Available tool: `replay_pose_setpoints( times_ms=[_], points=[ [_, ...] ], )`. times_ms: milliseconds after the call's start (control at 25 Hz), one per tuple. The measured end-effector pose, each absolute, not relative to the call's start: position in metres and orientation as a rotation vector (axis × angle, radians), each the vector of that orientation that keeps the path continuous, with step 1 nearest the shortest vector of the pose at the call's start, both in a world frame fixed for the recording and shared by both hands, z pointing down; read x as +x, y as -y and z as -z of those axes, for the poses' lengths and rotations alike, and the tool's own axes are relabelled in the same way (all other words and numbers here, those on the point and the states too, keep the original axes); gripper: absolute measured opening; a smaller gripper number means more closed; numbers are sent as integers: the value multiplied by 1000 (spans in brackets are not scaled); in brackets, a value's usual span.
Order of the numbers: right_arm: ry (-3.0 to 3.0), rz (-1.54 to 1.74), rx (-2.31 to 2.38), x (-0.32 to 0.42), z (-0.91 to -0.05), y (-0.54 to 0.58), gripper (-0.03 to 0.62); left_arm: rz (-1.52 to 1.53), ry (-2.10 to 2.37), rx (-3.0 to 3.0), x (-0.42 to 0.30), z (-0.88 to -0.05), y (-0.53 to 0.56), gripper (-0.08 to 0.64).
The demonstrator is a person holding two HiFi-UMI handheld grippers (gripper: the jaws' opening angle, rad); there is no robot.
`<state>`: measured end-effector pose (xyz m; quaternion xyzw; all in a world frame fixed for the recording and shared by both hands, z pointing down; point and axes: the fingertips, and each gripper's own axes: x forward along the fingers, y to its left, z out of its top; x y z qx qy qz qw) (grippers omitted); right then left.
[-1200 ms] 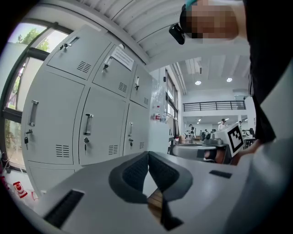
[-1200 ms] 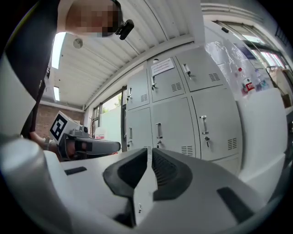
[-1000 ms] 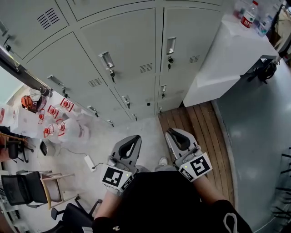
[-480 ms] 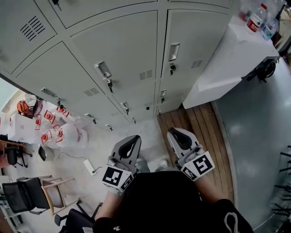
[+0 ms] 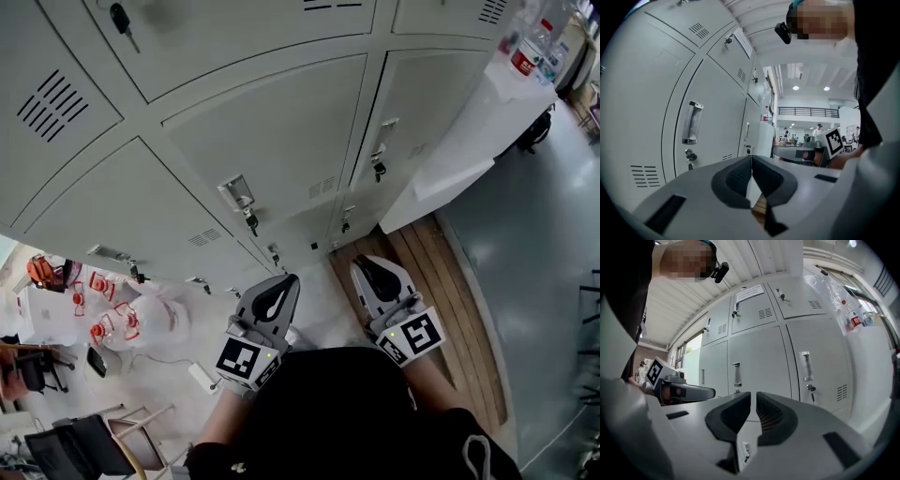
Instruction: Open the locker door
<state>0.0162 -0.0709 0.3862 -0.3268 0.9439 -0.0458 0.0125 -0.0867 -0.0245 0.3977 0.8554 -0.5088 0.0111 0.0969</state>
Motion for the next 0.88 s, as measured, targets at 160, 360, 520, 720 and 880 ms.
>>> replay_pose_setpoints(
  times_ms=[160, 360, 520, 720, 880],
  points=[
    [-2897, 115, -1174, 5, -388, 95, 35, -52, 1411, 2579, -106, -396, 34, 23],
    [-2842, 80, -1338, 17, -384, 123, 38, -81, 1339, 2603, -116, -401, 42, 23],
    [-2837, 42, -1424, 32, -386, 149, 46, -89, 1347, 2590, -117, -402, 53, 23],
    [-2866, 21, -1445, 46, -393, 184, 109, -99, 1403, 2547, -113, -401, 66, 23],
    [-2886, 3, -1477, 58, -402, 212, 137, -111, 1465, 2499, -108, -404, 73, 23]
  ],
)
